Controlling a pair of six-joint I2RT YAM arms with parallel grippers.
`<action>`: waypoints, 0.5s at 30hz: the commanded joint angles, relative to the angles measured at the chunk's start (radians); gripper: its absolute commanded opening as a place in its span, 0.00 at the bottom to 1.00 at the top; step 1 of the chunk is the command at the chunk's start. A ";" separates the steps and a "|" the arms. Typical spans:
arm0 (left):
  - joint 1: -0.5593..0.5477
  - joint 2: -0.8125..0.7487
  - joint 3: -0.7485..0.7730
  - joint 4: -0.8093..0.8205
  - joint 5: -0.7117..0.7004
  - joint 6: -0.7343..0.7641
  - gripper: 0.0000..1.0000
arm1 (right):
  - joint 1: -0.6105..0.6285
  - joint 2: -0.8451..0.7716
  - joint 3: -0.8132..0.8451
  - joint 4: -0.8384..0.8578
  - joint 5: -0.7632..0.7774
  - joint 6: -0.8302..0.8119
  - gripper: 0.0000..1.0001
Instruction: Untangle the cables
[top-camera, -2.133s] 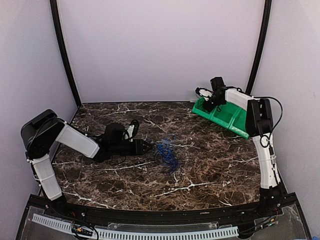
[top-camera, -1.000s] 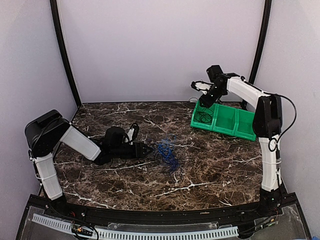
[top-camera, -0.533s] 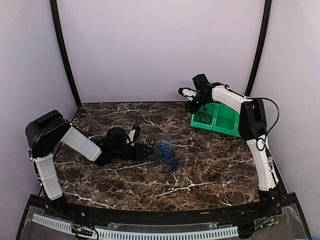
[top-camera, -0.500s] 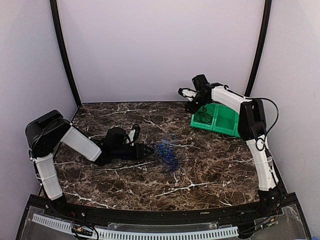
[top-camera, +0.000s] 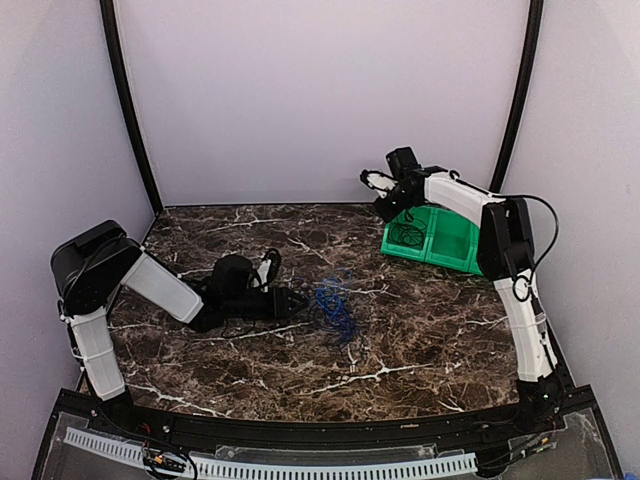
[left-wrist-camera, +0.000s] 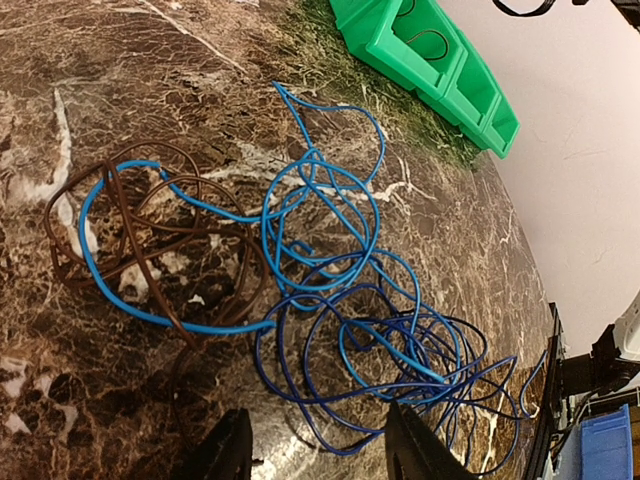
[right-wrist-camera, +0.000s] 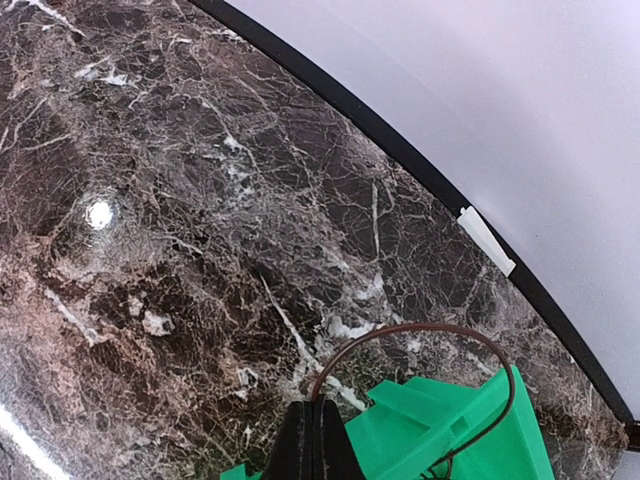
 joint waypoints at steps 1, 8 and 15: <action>-0.006 0.003 0.004 0.000 0.007 -0.001 0.48 | -0.002 -0.148 -0.080 0.064 0.036 -0.003 0.00; -0.008 0.010 0.016 -0.008 0.013 0.004 0.48 | -0.023 -0.282 -0.238 0.086 0.055 -0.011 0.00; -0.009 0.015 0.015 -0.005 0.013 0.001 0.48 | -0.053 -0.312 -0.384 0.075 0.050 -0.020 0.00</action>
